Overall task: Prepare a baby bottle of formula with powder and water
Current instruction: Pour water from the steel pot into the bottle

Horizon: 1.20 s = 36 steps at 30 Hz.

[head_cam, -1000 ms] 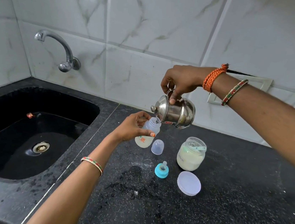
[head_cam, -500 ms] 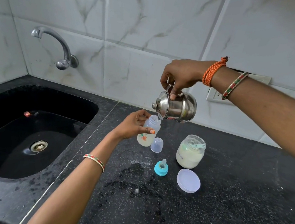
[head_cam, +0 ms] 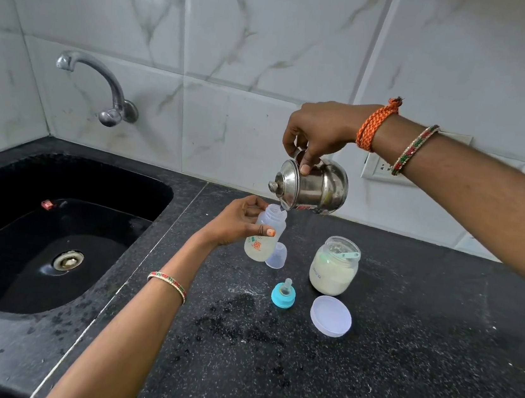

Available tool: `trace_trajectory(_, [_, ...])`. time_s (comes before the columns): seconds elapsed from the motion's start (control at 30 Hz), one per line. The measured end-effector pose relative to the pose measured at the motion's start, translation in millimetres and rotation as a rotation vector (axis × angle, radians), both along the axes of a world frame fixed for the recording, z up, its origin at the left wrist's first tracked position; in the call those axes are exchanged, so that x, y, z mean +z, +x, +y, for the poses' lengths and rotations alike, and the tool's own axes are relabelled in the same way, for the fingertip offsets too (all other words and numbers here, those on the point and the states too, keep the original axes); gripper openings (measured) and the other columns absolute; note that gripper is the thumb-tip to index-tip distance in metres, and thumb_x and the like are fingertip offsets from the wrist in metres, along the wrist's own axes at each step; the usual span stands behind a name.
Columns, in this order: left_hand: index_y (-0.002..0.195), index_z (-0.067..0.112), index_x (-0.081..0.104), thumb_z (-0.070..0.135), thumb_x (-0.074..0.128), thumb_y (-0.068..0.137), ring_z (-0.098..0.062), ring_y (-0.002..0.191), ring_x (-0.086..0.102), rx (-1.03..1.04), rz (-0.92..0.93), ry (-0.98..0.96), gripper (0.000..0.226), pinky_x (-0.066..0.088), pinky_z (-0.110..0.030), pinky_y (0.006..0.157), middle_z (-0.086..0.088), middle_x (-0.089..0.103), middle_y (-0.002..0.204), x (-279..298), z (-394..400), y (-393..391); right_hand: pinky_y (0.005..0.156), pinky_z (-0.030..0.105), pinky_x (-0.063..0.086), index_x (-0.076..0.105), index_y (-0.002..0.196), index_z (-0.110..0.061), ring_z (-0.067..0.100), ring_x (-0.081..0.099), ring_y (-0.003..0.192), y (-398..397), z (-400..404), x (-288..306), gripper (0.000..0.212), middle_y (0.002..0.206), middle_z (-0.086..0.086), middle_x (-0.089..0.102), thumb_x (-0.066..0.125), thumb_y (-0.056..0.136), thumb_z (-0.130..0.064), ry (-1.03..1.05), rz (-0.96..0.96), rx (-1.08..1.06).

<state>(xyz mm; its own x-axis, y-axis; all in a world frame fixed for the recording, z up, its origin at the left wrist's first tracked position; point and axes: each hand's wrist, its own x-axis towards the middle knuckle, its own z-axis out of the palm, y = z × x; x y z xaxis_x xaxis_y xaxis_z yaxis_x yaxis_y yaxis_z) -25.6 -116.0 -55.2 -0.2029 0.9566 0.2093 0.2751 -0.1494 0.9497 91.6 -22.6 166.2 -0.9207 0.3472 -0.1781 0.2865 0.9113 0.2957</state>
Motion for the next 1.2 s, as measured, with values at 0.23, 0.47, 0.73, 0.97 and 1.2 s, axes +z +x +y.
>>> trace_trajectory(0.23, [0.094, 0.022, 0.055, 0.008, 0.077, 0.074, 0.003, 0.084, 0.067, -0.017, 0.003, 0.001, 0.033, 0.052, -0.015, 0.069, 0.003, 0.067, 0.101, 1.4, 4.7, 3.8, 0.055, 0.020, 0.034, 0.068, 0.087, -0.021, 0.012, 0.056, 0.075, 4.4, 2.6, 1.3, 0.035, 0.086, -0.004, 0.068, 0.084, 0.061, -0.038, 0.033, 0.014, 0.014])
trace_trajectory(0.47, [0.094, 0.020, 0.056, 0.011, 0.080, 0.072, -0.006, 0.090, 0.067, -0.020, 0.021, -0.003, 0.034, 0.055, -0.024, 0.078, 0.001, 0.069, 0.101, -6.5, 13.5, 3.4, 0.054, 0.020, 0.033, 0.069, 0.086, -0.025, 0.013, 0.055, 0.076, 8.2, 5.6, 1.3, 0.035, 0.081, -0.009, 0.062, 0.086, 0.058, -0.039, 0.062, 0.048, 0.016])
trace_trajectory(0.73, [0.093, 0.020, 0.056, 0.013, 0.080, 0.071, -0.006, 0.091, 0.067, -0.012, 0.040, -0.005, 0.033, 0.056, -0.027, 0.080, 0.002, 0.069, 0.101, -10.2, 17.8, 5.8, 0.053, 0.020, 0.031, 0.069, 0.088, -0.024, 0.014, 0.055, 0.078, 11.3, 6.4, 0.4, 0.036, 0.080, -0.009, 0.059, 0.085, 0.059, -0.039, 0.087, 0.047, 0.042])
trace_trajectory(0.97, [0.093, 0.018, 0.056, 0.013, 0.080, 0.071, -0.022, 0.101, 0.065, 0.013, 0.044, -0.010, 0.034, 0.054, -0.039, 0.088, -0.010, 0.068, 0.109, -14.1, 19.7, 8.4, 0.051, 0.020, 0.027, 0.069, 0.091, -0.023, 0.014, 0.052, 0.077, 15.4, 5.0, 1.7, 0.037, 0.082, -0.009, 0.058, 0.085, 0.060, -0.037, 0.144, 0.044, 0.077])
trace_trajectory(1.2, [0.093, 0.020, 0.055, 0.014, 0.081, 0.071, -0.019, 0.099, 0.065, 0.016, 0.050, -0.020, 0.034, 0.054, -0.036, 0.087, -0.006, 0.068, 0.107, -13.2, 21.2, 12.8, 0.054, 0.024, 0.030, 0.069, 0.090, -0.024, 0.013, 0.050, 0.077, 19.6, 0.8, -3.6, 0.034, 0.086, -0.007, 0.065, 0.083, 0.062, -0.037, 0.234, 0.017, 0.154])
